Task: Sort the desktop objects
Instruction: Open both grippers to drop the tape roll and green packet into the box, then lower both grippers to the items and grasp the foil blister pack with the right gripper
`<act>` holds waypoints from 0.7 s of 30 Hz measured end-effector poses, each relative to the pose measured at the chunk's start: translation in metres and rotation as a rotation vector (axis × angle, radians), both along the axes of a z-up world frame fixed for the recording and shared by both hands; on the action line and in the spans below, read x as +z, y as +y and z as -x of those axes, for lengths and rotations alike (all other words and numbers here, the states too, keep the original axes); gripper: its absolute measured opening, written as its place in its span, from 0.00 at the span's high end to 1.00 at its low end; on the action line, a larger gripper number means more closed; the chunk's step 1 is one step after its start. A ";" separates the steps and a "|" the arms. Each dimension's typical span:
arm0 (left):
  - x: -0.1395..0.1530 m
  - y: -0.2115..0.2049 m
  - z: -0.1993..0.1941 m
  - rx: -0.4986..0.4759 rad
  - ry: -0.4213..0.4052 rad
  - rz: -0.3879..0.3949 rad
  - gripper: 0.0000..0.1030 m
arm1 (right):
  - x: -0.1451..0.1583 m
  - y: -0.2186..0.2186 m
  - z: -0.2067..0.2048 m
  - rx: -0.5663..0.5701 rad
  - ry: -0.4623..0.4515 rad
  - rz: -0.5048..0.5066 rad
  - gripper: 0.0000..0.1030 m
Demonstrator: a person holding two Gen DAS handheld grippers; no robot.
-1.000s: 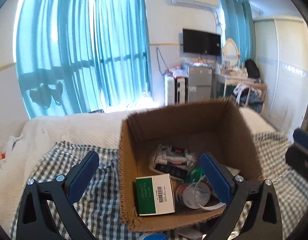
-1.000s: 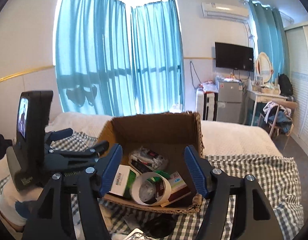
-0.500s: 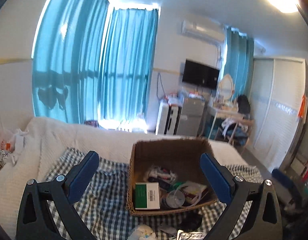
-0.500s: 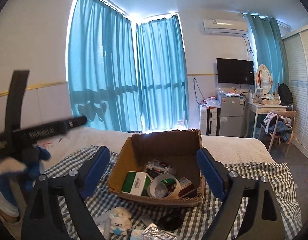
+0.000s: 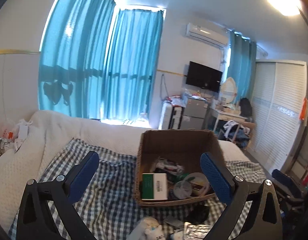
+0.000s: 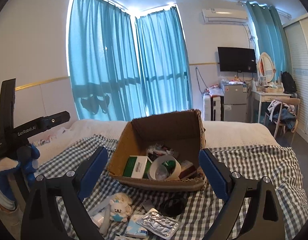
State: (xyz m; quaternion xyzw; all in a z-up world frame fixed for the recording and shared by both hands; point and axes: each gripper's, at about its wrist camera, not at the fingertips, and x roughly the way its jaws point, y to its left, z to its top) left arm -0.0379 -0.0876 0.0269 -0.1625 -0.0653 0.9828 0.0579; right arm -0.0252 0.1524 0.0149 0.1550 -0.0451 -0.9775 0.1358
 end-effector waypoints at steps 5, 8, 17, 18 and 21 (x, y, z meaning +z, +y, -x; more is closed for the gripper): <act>-0.031 0.000 0.006 0.019 -0.059 0.077 0.00 | -0.022 0.003 0.011 0.003 -0.064 0.011 0.10; -0.045 0.006 0.004 0.056 -0.061 0.161 0.00 | -0.036 0.002 0.019 0.012 -0.107 0.023 0.10; -0.088 0.008 0.019 -0.016 -0.235 0.200 0.00 | -0.073 -0.004 0.033 0.041 -0.209 0.034 0.10; -0.093 0.009 0.020 -0.028 -0.256 0.203 0.00 | -0.077 -0.007 0.035 0.047 -0.219 0.027 0.10; -0.108 0.008 0.025 -0.046 -0.336 0.182 0.00 | -0.089 -0.017 0.038 0.038 -0.231 -0.031 0.10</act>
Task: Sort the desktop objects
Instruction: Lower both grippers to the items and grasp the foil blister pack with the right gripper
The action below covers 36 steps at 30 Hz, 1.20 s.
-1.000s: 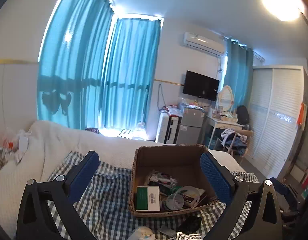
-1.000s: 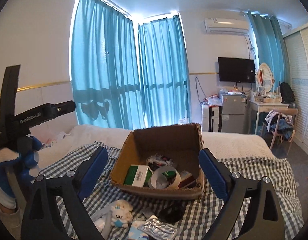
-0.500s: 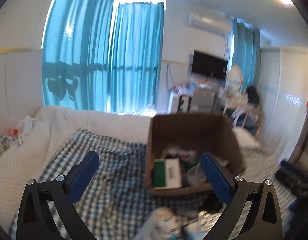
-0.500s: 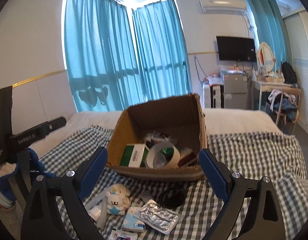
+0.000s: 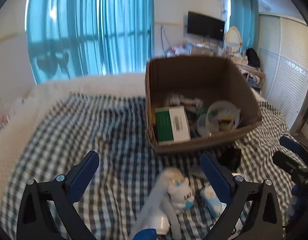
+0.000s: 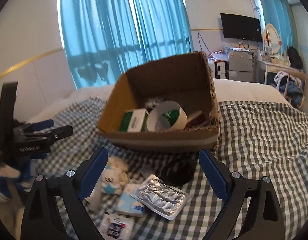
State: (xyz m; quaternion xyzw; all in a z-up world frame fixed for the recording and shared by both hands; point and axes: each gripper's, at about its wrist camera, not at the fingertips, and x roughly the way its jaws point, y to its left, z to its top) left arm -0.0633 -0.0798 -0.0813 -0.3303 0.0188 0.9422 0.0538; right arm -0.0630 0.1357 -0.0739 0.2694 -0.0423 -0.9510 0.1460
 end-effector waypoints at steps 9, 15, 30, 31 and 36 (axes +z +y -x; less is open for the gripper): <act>-0.047 -0.009 0.007 0.013 -0.125 0.025 0.00 | -0.030 0.003 0.010 -0.016 -0.080 -0.030 0.10; -0.077 -0.018 0.013 0.006 -0.279 -0.026 0.03 | -0.066 -0.003 0.014 0.009 -0.206 -0.114 0.13; -0.121 -0.007 0.023 0.007 -0.435 0.062 0.03 | -0.106 -0.021 0.027 0.081 -0.410 -0.254 0.17; -0.123 -0.006 0.024 0.009 -0.440 0.065 0.03 | -0.108 -0.023 0.028 0.085 -0.414 -0.264 0.17; -0.127 -0.006 0.030 0.016 -0.457 0.048 0.05 | -0.115 -0.028 0.032 0.074 -0.395 -0.287 0.24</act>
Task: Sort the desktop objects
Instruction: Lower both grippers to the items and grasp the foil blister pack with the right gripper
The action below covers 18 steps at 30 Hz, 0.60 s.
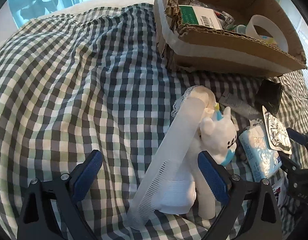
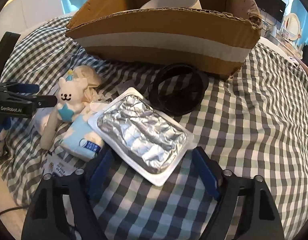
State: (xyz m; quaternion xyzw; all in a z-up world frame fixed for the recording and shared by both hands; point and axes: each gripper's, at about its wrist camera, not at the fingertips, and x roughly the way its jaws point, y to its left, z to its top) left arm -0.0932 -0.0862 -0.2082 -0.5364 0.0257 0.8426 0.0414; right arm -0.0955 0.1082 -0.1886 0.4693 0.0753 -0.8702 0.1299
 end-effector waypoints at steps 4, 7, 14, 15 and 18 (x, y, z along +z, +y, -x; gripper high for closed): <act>-0.010 0.003 0.004 -0.001 -0.023 -0.005 0.11 | -0.004 -0.010 0.006 0.022 0.031 -0.030 0.29; -0.012 0.007 0.006 -0.027 -0.035 -0.041 0.29 | -0.005 -0.016 0.012 0.032 0.051 -0.030 0.46; -0.010 0.020 0.001 -0.107 -0.031 -0.084 0.75 | -0.002 -0.011 0.019 0.011 0.055 0.039 0.95; -0.009 0.023 -0.001 -0.115 -0.023 -0.071 0.77 | -0.001 -0.009 0.019 0.008 0.056 0.048 0.96; -0.006 0.025 -0.003 -0.128 -0.012 -0.079 0.89 | 0.000 -0.005 0.019 0.006 0.058 0.077 0.98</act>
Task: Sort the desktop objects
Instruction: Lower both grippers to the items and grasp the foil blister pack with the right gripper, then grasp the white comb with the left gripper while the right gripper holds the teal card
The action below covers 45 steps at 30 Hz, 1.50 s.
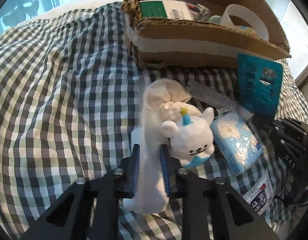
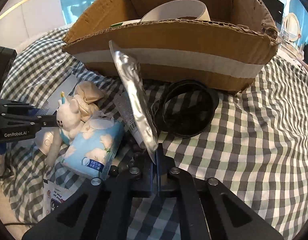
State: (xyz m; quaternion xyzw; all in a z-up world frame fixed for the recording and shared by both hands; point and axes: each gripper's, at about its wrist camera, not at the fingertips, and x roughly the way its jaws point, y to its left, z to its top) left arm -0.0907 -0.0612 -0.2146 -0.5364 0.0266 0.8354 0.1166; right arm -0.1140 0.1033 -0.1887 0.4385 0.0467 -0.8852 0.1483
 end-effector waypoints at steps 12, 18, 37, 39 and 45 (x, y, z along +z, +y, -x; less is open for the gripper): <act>0.021 -0.014 0.007 0.008 0.015 -0.049 0.94 | 0.015 0.010 -0.014 -0.015 0.043 0.061 0.99; 0.032 -0.022 0.012 0.020 0.040 -0.045 0.97 | 0.025 0.010 -0.020 -0.016 0.069 0.084 0.99; 0.090 -0.001 -0.044 0.011 0.170 -0.078 0.97 | 0.055 0.008 -0.037 -0.019 0.135 0.147 1.00; 0.096 -0.001 -0.050 0.011 0.181 -0.091 0.97 | 0.058 0.009 -0.041 -0.022 0.147 0.149 1.00; 0.102 -0.013 -0.033 0.012 0.217 -0.123 0.97 | 0.076 0.015 -0.047 -0.039 0.186 0.163 1.00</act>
